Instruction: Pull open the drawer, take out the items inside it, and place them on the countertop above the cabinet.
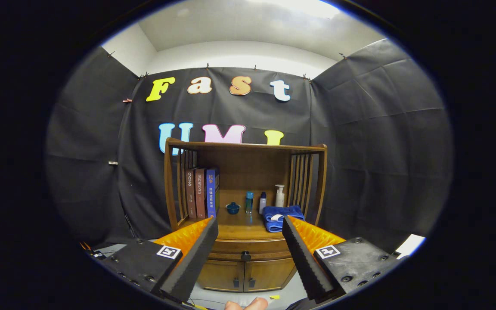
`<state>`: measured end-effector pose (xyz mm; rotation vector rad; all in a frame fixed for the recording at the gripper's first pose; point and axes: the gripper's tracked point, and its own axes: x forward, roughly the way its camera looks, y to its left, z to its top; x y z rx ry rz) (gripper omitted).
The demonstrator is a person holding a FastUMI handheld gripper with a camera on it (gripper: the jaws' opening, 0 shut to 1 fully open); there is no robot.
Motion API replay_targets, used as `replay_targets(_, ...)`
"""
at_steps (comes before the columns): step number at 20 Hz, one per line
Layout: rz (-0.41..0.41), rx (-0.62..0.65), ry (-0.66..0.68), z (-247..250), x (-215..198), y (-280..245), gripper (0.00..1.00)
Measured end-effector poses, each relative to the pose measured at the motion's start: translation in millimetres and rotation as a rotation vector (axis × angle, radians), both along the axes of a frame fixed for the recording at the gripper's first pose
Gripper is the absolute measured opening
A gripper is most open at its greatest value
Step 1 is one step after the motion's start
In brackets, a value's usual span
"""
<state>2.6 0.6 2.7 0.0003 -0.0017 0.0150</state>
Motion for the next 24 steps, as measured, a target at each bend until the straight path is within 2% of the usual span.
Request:
replay_targets(9,0.016,-0.014,-0.03,-19,22,10,0.98)
replay_targets(13,0.02,-0.028,-0.025,-65,52,15,0.98)
replay_targets(17,-0.01,-0.03,-0.06,-115,89,11,0.98)
replay_targets(24,-0.008,-0.002,0.029,-224,135,8,0.98)
